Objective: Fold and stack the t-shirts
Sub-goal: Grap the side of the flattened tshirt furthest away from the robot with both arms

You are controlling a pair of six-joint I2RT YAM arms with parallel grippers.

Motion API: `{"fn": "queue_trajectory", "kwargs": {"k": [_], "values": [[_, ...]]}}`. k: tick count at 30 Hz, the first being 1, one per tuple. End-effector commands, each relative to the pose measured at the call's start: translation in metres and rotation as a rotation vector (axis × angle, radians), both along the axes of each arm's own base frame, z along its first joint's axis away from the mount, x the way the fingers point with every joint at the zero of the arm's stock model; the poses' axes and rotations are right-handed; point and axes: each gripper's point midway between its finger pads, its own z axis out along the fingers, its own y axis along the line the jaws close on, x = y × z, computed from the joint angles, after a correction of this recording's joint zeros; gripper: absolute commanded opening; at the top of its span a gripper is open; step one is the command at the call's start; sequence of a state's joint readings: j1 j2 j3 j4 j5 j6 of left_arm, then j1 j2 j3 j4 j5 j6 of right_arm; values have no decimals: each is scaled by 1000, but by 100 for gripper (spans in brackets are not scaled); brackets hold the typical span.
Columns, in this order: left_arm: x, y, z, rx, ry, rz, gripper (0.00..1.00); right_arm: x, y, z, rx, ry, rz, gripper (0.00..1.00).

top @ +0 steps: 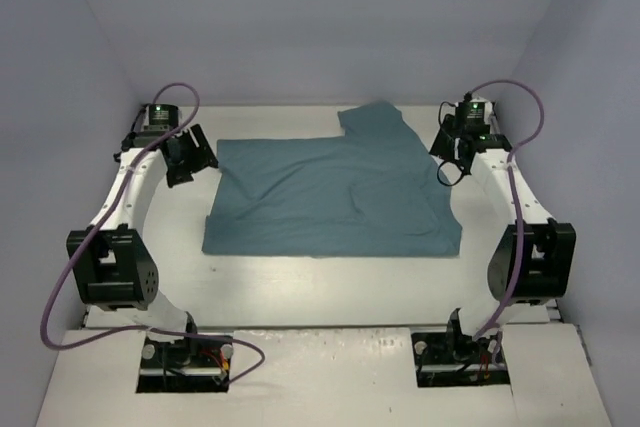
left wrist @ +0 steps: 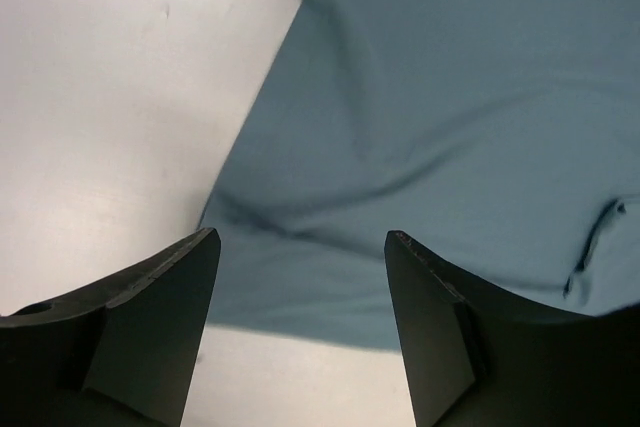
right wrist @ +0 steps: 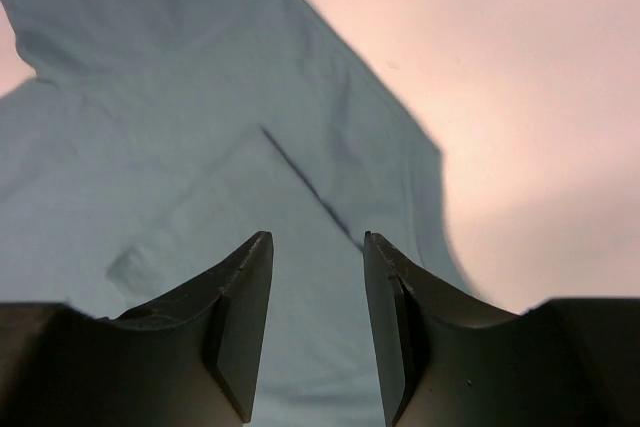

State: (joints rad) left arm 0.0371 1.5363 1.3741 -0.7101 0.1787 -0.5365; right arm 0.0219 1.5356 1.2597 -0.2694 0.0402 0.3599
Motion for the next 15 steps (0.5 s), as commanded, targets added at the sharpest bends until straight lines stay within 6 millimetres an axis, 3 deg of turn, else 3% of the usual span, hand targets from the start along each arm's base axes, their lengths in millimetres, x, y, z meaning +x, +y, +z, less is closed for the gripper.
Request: {"fn": "queue_trajectory", "kwargs": {"k": [1, 3, 5, 8, 12, 15], "values": [[29, -26, -18, 32, 46, -83, 64, 38, 15, -18, 14, 26, 92, 39], [45, -34, -20, 37, 35, -83, 64, 51, 19, -36, 21, 49, 106, 38], [55, -39, -36, 53, 62, -81, 64, 61, 20, -42, 25, 46, 115, 38], [70, -49, -52, 53, 56, -65, 61, 64, 25, -69, 50, 99, 115, 36], [64, -48, -91, 58, 136, -35, 57, 56, 36, -86, 43, 130, 126, 35], [46, -44, -120, 65, 207, -18, 55, 47, 43, -86, 34, 134, 129, 36]]}}
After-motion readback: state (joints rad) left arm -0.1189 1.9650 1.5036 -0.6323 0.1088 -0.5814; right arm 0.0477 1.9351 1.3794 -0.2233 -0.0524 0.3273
